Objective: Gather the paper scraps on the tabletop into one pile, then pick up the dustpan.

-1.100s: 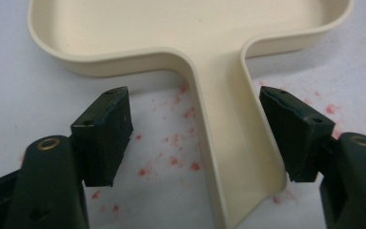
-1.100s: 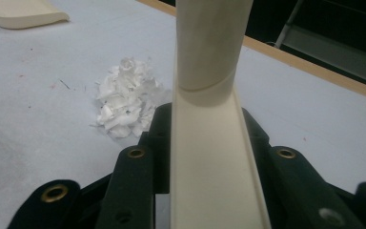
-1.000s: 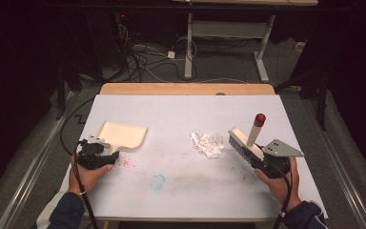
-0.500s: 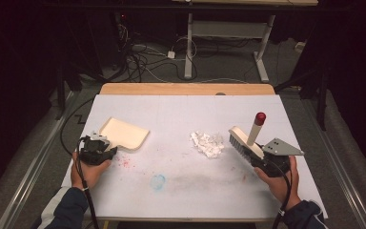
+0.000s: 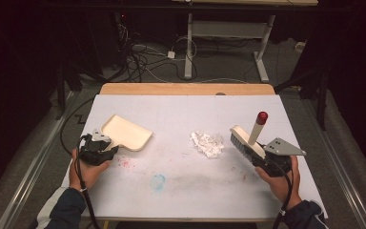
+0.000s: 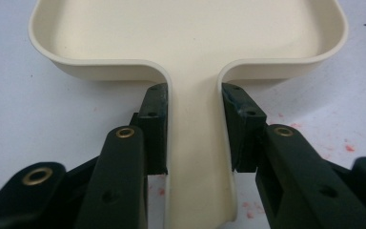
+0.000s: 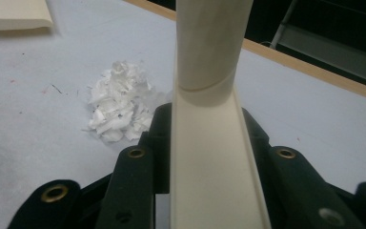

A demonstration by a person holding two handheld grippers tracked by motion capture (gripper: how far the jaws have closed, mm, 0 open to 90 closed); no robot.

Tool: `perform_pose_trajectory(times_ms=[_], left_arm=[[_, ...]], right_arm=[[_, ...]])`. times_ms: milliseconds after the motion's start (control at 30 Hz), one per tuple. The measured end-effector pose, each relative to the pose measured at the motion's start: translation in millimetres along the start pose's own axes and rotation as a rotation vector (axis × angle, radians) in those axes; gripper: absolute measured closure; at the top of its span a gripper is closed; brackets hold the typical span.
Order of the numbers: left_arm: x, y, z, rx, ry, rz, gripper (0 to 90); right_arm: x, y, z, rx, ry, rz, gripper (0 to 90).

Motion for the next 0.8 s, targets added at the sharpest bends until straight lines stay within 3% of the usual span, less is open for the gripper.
perform_pose_trajectory(times_ms=[367,800], left_arm=[[-4.9,11.0,16.8,0.051,0.052,-0.038,64.3],[-11.4,41.8,21.3,0.150,0.040,-0.148,64.3]], right_arm=[[0.1,2.7,-0.1,0.014,0.005,-0.009,67.7],[-2.1,8.5,-0.2,0.031,0.020,-0.029,67.7]])
Point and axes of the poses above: each handheld gripper's, and its own axes: z roughly backward along the jaws, x roughly out of its underside, y roughly to its right, the point moved 3 cm from there along -z, roughly forward along the jaws
